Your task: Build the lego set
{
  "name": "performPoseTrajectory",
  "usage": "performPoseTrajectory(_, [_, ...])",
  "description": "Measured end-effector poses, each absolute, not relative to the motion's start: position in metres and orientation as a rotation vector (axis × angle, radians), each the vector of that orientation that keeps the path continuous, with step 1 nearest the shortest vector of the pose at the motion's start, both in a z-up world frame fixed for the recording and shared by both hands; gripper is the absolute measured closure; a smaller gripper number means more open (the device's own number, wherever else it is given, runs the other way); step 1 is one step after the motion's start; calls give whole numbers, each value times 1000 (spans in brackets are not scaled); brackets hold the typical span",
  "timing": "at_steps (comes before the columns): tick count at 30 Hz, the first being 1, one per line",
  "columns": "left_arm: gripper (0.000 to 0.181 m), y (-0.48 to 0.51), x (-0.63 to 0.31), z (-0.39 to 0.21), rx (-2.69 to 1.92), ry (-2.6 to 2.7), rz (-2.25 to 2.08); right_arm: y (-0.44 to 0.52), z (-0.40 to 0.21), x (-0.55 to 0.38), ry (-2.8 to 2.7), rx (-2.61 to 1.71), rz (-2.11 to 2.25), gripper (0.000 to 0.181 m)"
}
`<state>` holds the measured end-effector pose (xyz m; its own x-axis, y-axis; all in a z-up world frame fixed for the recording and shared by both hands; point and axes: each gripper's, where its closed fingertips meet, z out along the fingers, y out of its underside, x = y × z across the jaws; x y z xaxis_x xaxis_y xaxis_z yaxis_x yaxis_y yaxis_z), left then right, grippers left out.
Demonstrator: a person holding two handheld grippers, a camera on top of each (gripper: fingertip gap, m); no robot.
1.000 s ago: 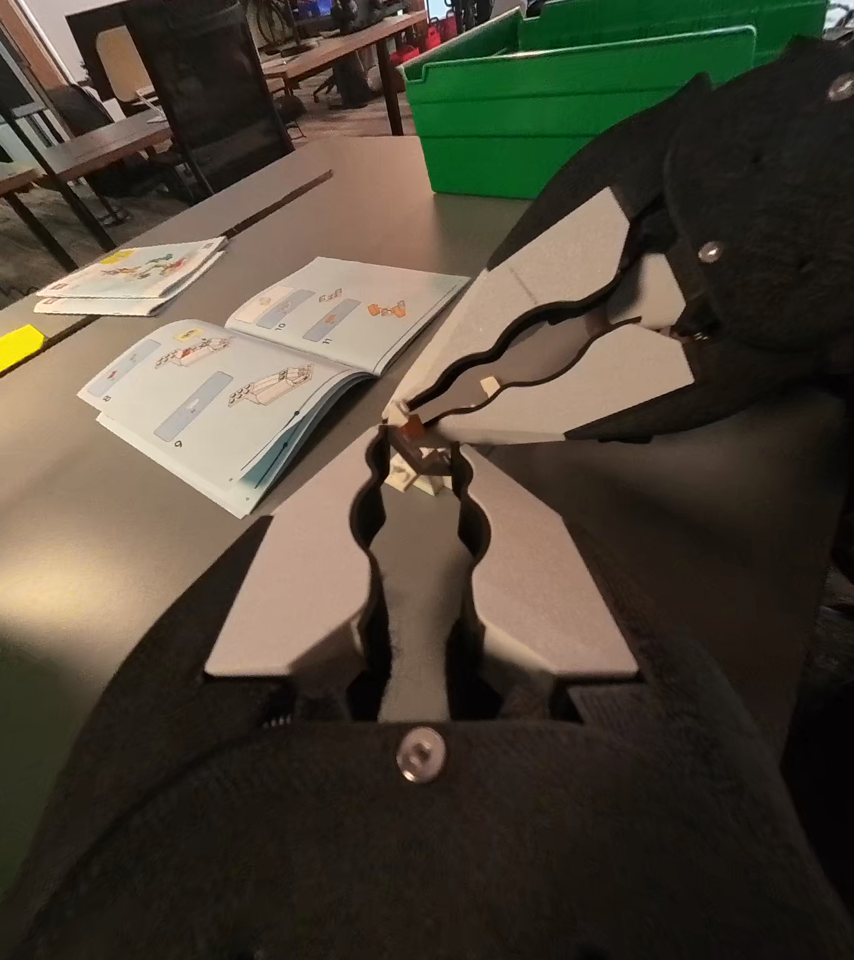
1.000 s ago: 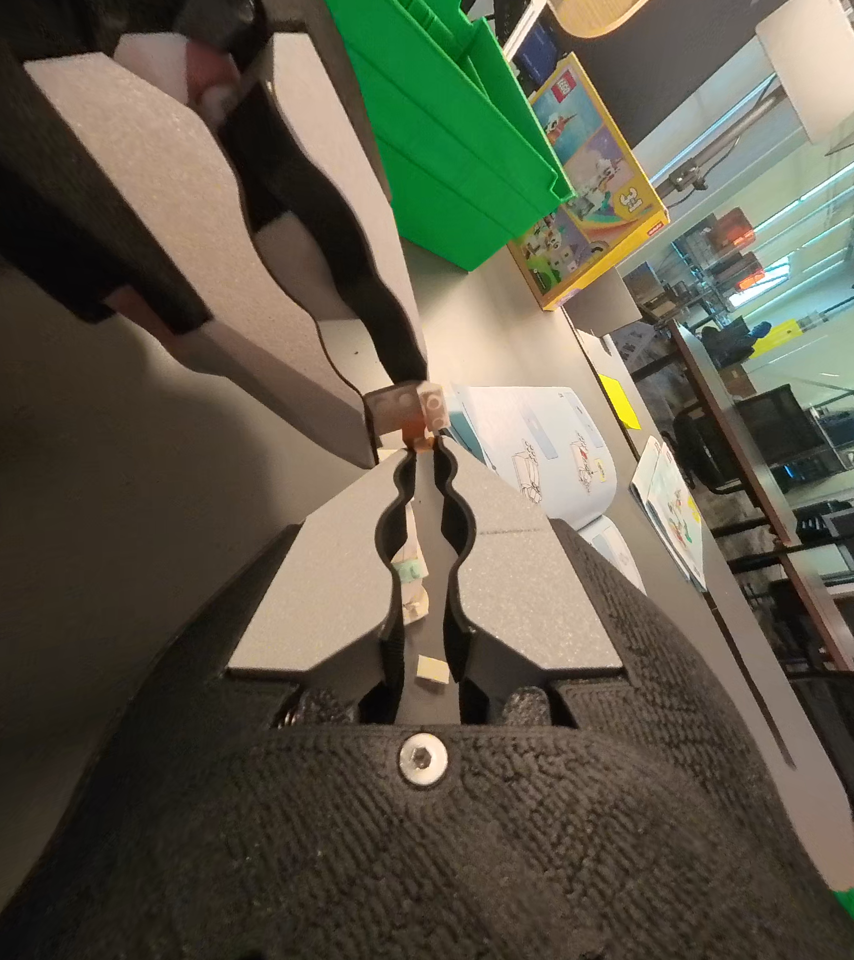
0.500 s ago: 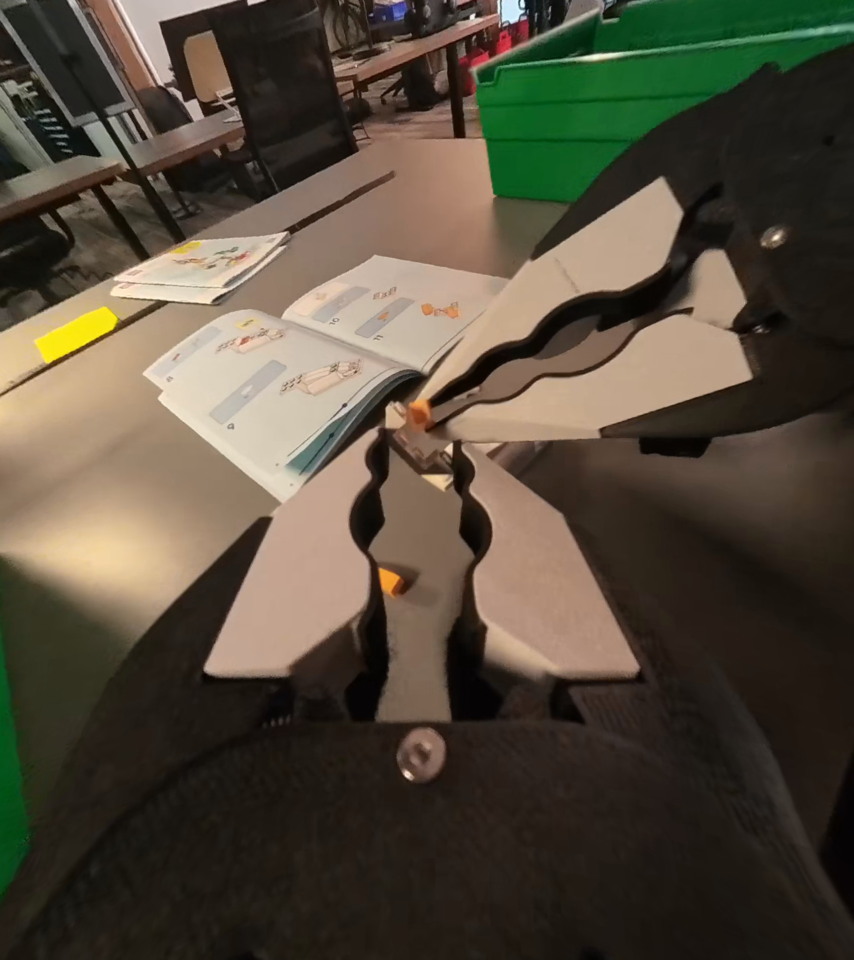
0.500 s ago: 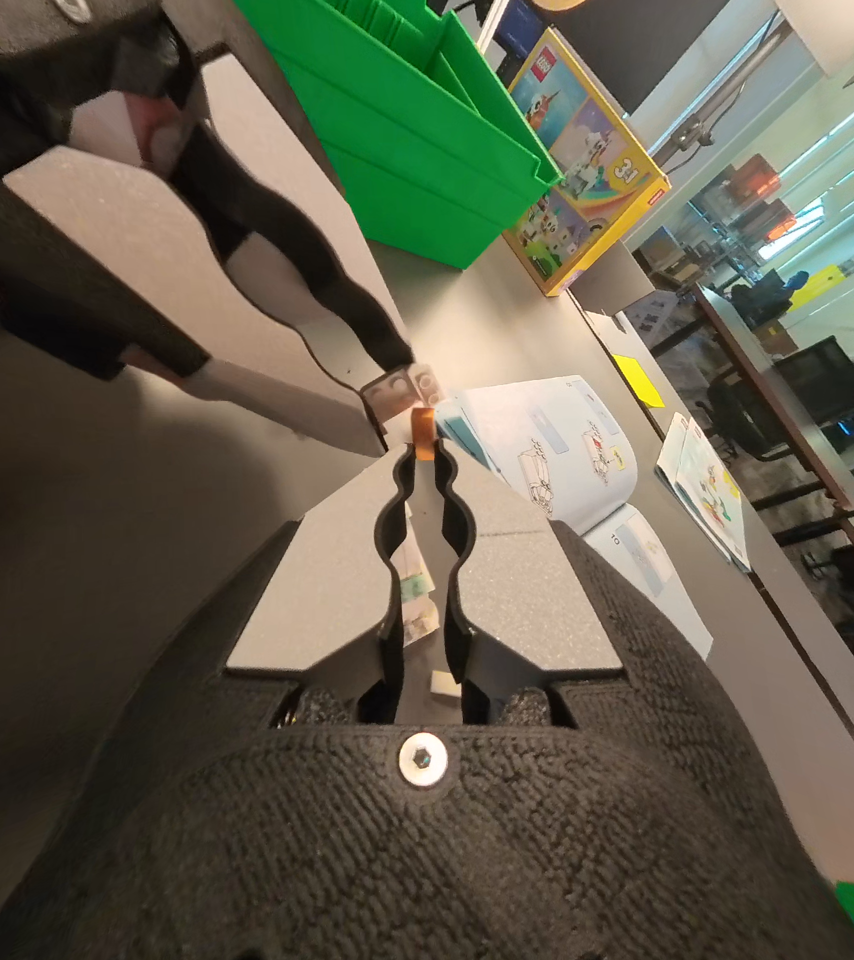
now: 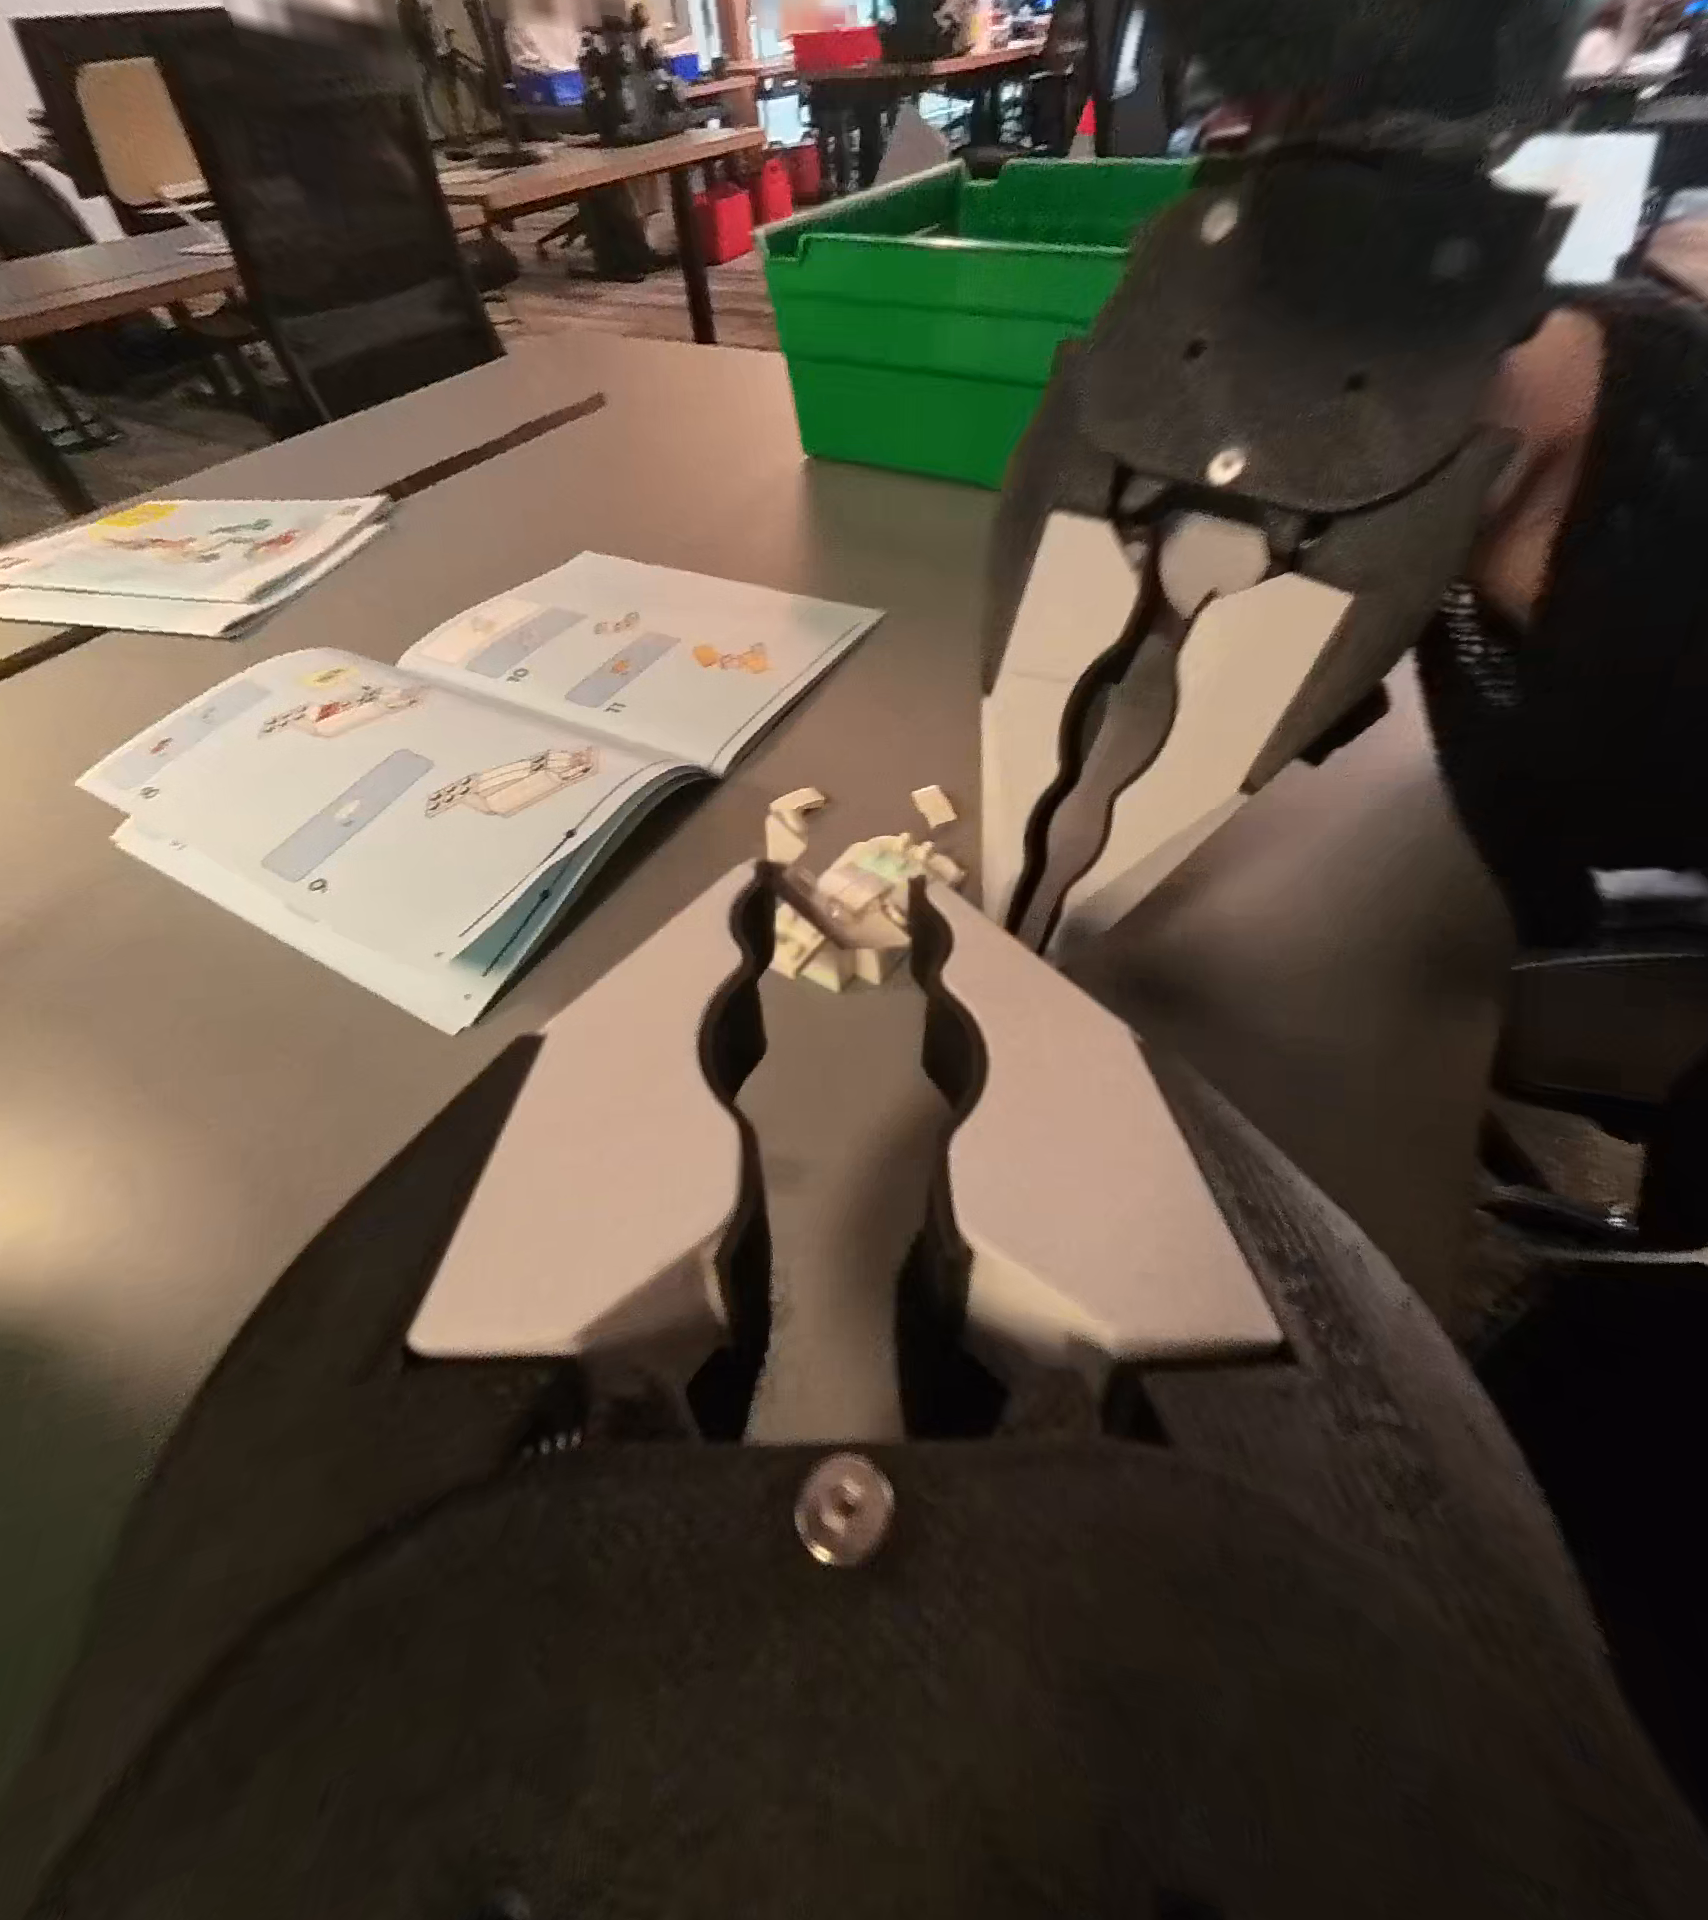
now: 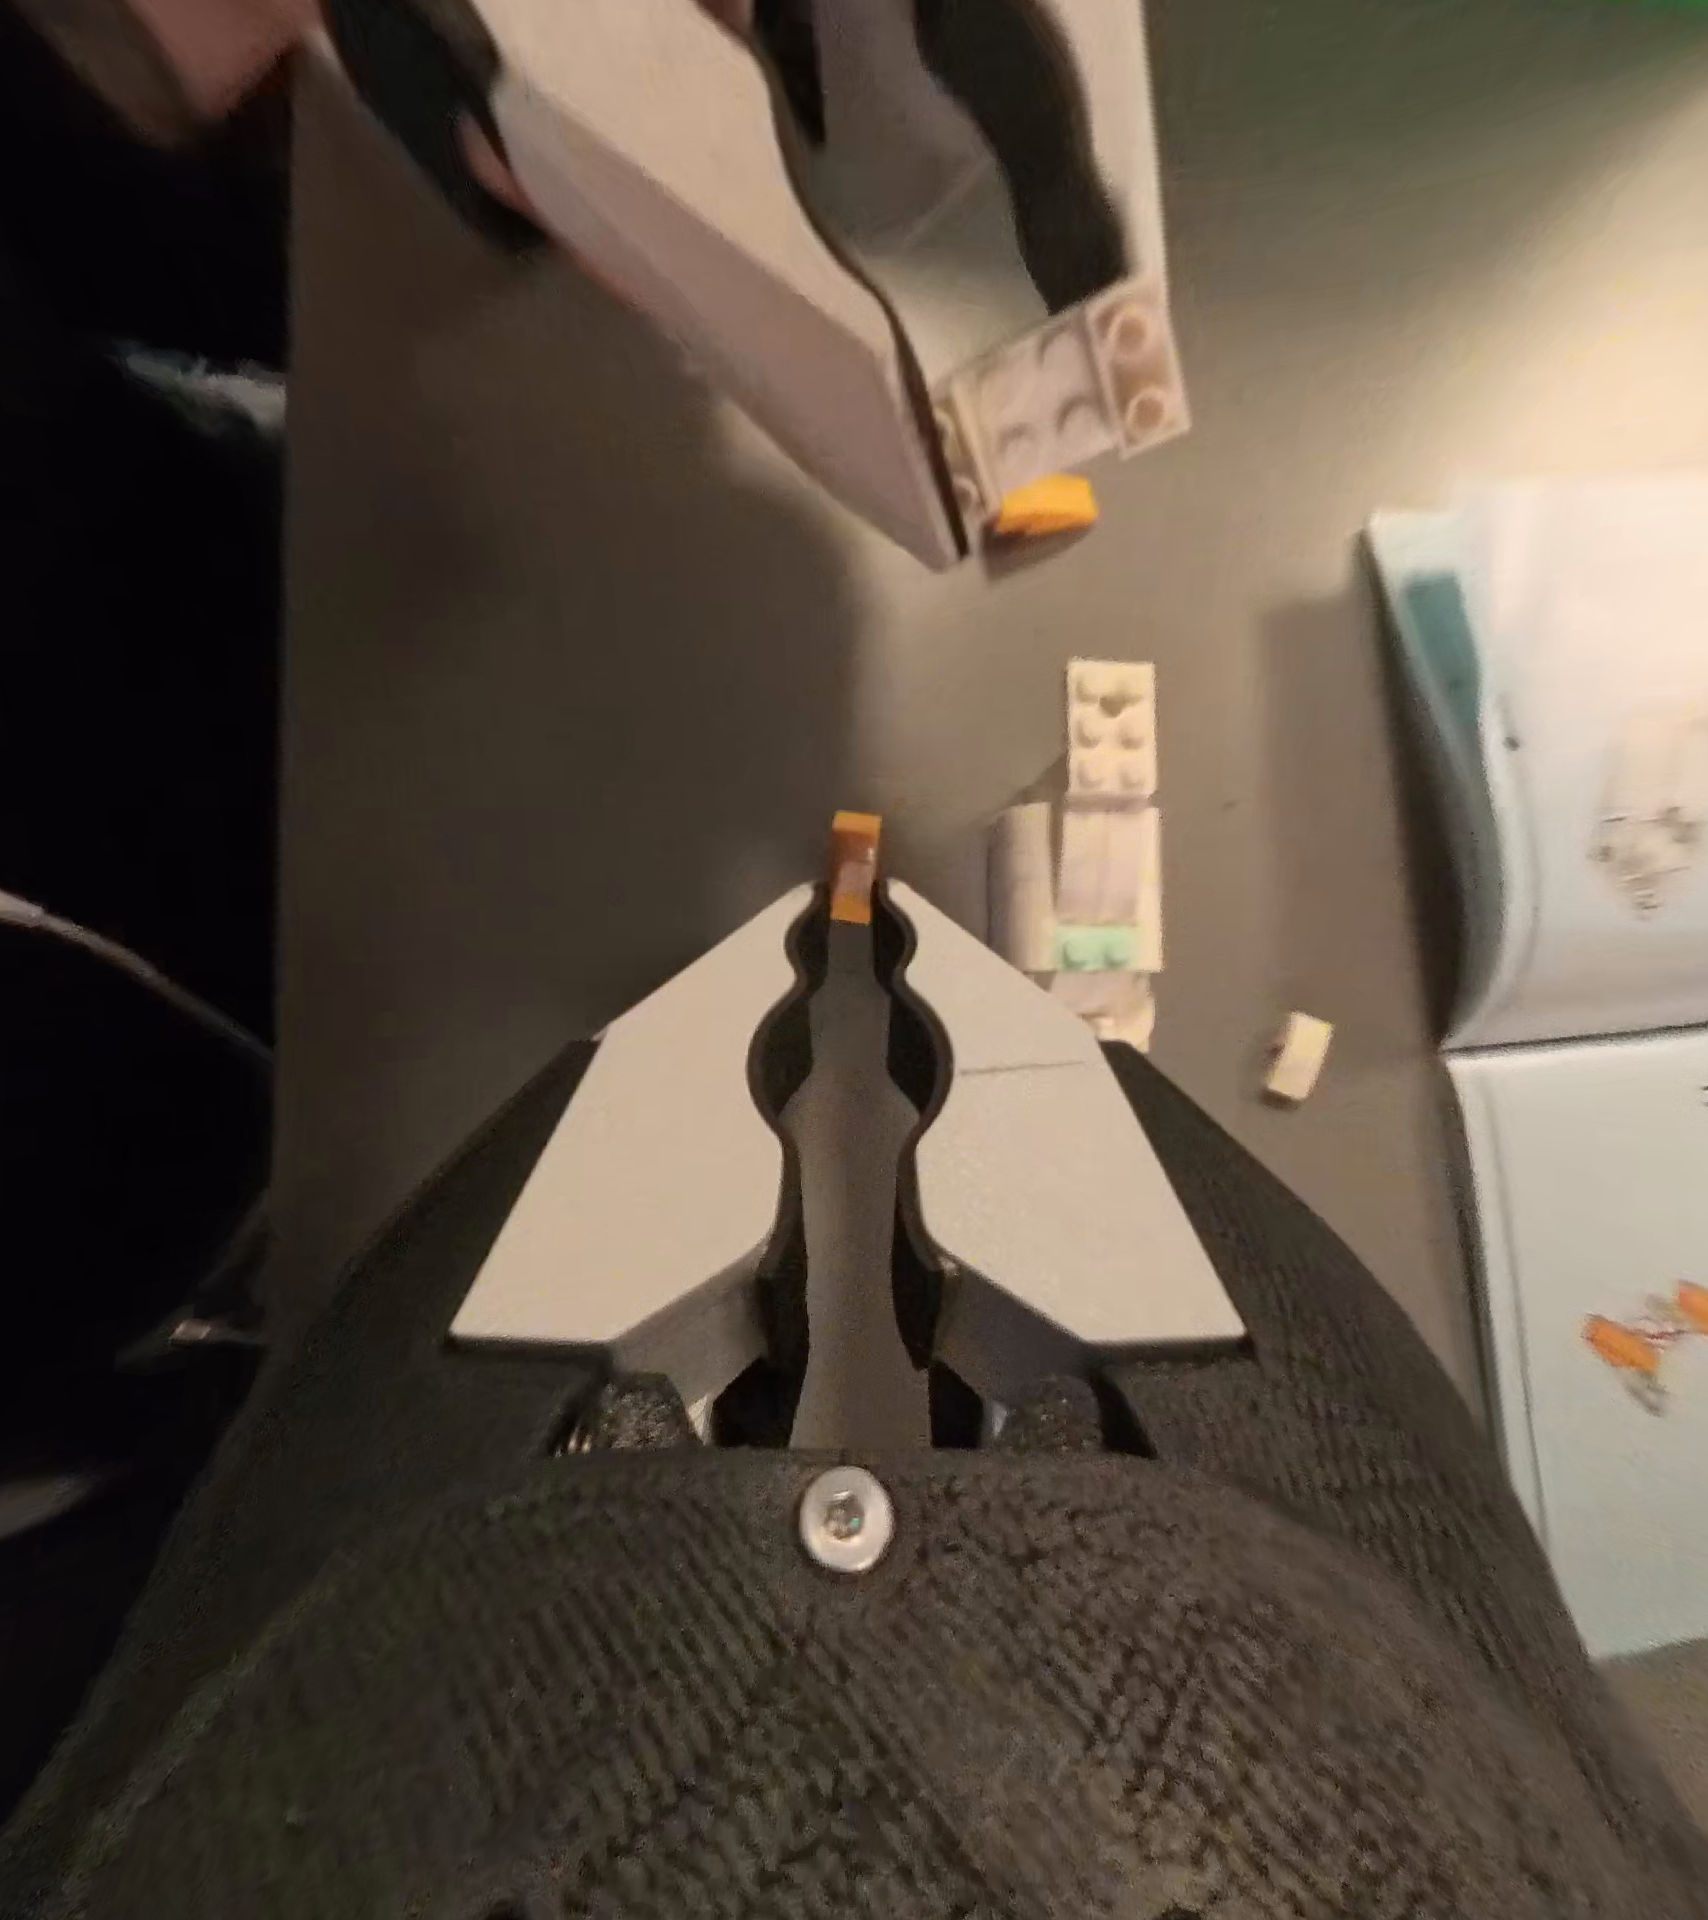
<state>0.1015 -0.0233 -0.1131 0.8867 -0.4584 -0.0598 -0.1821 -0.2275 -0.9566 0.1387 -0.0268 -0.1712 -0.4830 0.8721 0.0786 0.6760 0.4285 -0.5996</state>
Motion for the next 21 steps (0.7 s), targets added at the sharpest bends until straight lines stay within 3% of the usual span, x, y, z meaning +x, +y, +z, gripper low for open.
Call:
performPoseTrajectory(1, [157,-25,104,-112,-1802,491,-296,-27,-175,141,-2348,-1351,695,175])
performPoseTrajectory(6, [157,-31,113,-114,-1808,544,-335,-31,-180,140,-2405,-1466,712,173])
performPoseTrajectory(9, [157,-35,115,-115,-1809,559,-350,-33,-173,140,-2367,-1505,793,155])
performPoseTrajectory(12, [157,-41,119,-113,-1794,580,-396,-37,-148,133,-2247,-1474,990,149])
performPoseTrajectory(18, [157,-57,137,-106,-1722,691,-513,-50,-105,117,-2003,-1430,1494,154])
performPoseTrajectory(21, [157,-60,142,-105,-1709,718,-515,-61,-98,119,-1994,-1418,1709,168])
